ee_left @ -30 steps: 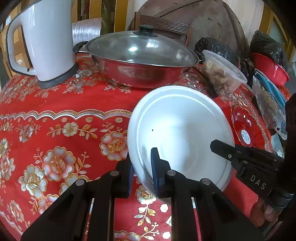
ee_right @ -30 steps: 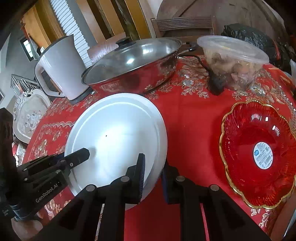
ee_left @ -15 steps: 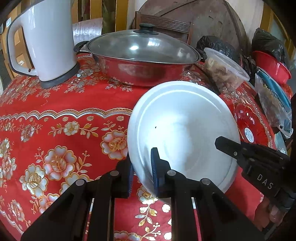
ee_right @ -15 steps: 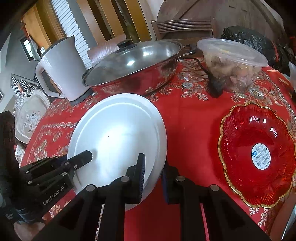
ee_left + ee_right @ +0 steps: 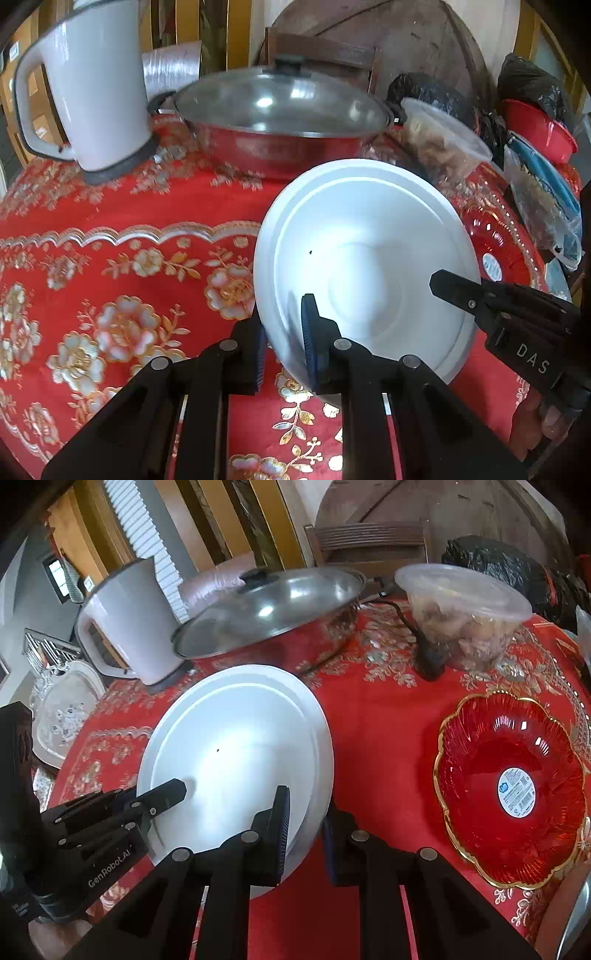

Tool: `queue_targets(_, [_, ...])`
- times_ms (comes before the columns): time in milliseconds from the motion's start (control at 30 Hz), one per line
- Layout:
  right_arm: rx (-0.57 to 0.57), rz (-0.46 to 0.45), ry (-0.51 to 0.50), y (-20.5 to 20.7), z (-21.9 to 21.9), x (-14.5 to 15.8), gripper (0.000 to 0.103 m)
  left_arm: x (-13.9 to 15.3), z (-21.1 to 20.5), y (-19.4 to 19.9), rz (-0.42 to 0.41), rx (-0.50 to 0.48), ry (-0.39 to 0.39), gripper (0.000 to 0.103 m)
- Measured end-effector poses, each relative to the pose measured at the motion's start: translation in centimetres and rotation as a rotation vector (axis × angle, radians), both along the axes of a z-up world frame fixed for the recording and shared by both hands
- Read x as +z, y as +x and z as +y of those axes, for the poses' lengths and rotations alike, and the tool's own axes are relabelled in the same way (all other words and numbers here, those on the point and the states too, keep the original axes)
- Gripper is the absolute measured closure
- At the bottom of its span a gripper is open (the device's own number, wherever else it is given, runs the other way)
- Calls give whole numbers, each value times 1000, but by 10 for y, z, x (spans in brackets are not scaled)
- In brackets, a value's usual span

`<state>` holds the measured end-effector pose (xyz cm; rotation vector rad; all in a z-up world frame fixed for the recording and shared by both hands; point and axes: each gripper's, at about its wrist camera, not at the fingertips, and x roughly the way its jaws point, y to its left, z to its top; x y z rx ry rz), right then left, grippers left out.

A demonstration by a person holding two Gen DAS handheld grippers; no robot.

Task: Organize plates and bowls
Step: 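Carry the large white plate with the left tool over the stack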

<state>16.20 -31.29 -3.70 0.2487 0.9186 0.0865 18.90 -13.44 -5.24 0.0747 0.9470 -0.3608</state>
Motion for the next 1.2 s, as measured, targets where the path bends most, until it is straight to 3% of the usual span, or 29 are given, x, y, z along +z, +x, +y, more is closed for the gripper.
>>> queue_targets(333, [47,0,-12,-34,14,26,87,32,15,-36,-10,-47,25,88])
queue_targets(500, [70,6,-39,-67,21,45,87,48,16,-68,-47,-83,62,87])
queue_targets(867, [125,-28,-66,-162,45,101,85,100,41,-159,-111,-167,22,85])
queue_targets(1200, [188,1,-77,-246,70,101,83,98,66,-239,-128,-241,5,85])
